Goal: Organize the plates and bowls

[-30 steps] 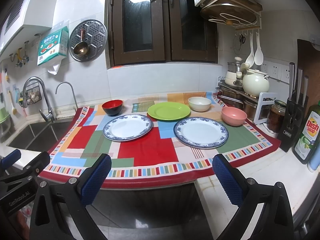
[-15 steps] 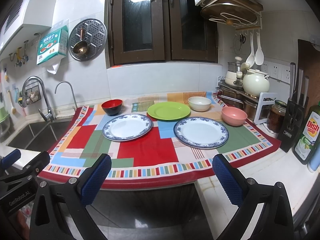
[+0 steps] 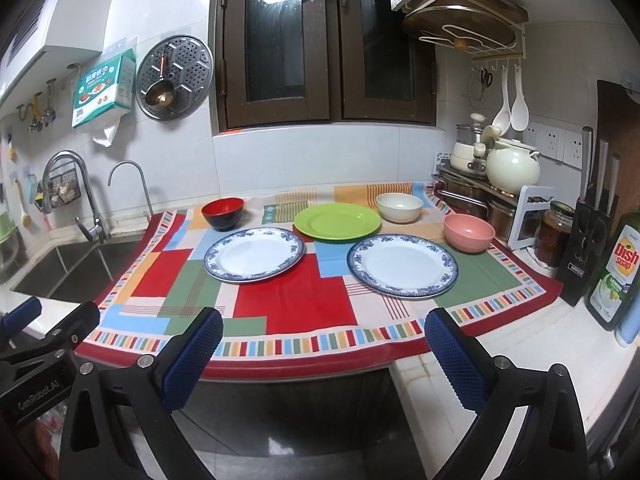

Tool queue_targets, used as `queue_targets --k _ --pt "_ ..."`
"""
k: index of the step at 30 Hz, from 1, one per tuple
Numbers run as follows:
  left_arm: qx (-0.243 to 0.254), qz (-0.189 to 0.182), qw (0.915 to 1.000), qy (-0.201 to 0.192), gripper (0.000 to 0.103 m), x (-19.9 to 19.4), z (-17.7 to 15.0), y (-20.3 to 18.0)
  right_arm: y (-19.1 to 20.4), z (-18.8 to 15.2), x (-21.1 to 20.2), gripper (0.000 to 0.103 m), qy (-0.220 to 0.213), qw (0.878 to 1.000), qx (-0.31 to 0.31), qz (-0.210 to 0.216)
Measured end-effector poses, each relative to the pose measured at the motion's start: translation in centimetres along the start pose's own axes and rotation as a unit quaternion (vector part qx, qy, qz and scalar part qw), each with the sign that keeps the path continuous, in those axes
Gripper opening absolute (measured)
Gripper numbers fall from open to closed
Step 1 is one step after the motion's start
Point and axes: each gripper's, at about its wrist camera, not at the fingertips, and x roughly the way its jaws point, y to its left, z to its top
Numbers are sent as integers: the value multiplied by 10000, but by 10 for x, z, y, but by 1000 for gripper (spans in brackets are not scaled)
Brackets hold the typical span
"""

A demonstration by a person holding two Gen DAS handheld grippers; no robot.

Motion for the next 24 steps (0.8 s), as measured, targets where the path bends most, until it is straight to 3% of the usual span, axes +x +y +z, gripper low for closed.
queue_targets --k 24 --pt "75 45 10000 31 103 17 4 6 0 3 6 102 51 10000 -12 -26"
